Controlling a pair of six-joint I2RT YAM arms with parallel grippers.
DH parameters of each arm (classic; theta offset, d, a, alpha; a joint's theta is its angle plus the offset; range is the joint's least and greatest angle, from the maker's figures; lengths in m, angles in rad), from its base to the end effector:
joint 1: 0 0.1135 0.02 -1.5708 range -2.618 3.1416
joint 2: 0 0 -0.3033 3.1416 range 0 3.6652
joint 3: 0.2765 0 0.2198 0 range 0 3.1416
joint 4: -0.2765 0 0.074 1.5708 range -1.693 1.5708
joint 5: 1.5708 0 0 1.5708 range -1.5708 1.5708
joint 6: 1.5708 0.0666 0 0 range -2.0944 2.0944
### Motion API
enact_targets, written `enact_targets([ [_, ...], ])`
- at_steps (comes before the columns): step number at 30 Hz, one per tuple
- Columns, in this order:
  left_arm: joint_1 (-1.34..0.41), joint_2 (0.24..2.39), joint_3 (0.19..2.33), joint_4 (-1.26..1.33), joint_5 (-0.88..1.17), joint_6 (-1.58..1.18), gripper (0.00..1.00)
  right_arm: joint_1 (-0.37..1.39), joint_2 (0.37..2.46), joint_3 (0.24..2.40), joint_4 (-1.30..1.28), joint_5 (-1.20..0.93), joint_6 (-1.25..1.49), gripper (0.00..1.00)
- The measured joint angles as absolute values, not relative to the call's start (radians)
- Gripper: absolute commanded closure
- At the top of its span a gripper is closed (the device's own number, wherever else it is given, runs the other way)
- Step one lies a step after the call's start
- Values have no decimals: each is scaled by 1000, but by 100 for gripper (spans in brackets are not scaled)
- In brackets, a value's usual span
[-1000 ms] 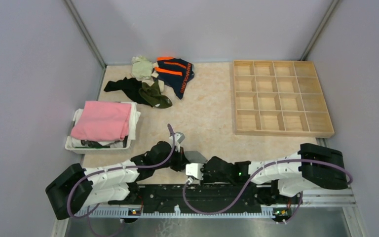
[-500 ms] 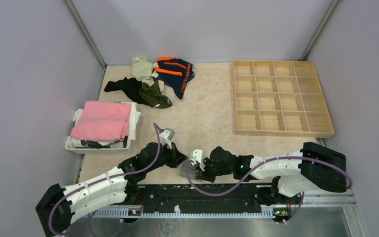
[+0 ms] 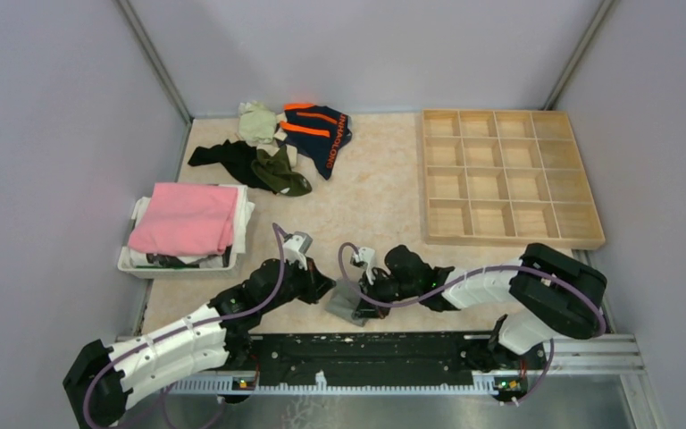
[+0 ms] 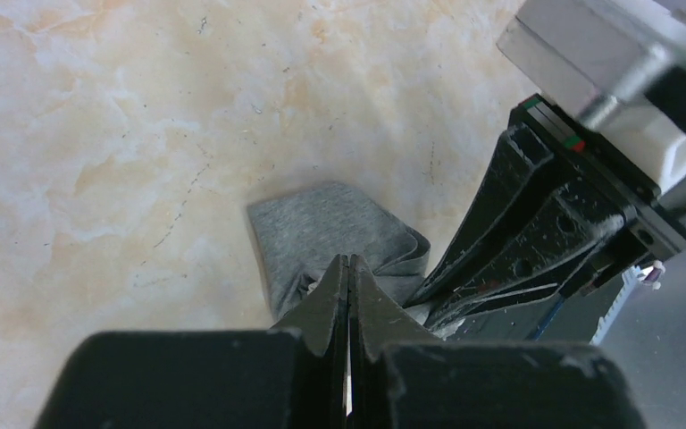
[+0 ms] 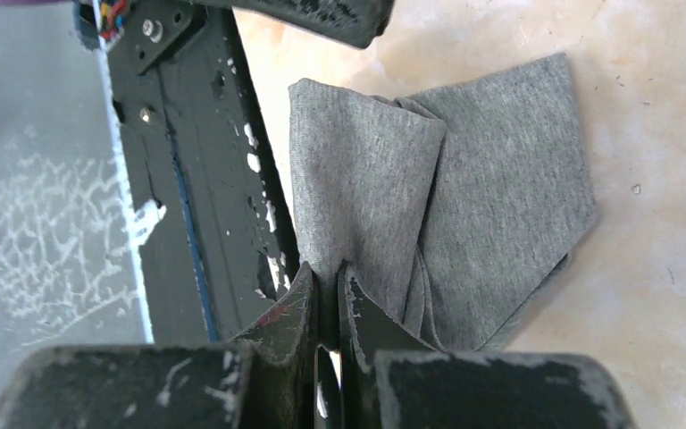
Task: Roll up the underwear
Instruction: Roll the underwear to the center of the board.
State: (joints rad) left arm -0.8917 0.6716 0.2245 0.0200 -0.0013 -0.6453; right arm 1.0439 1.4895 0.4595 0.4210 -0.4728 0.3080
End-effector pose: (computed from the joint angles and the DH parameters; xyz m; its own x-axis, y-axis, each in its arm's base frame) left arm 0.0799 -0.0989 0.2067 -0.6754 -0.1208 -0.7275 0.4646 0.6964 -0.5470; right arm 0.1070 0.2443 0.1892 -0.5644 -0.4333 -0.7027 -0.8251 0.2689 0.4969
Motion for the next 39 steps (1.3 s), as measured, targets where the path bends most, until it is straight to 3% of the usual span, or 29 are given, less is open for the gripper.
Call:
enact_targets([
  [24,-892,748,227,51,81,-607,100,842,1589,389,677,-641,672,100],
  [39,-892,909,266,163,155,-574,100,776,1615,373,719,-649,757,100],
])
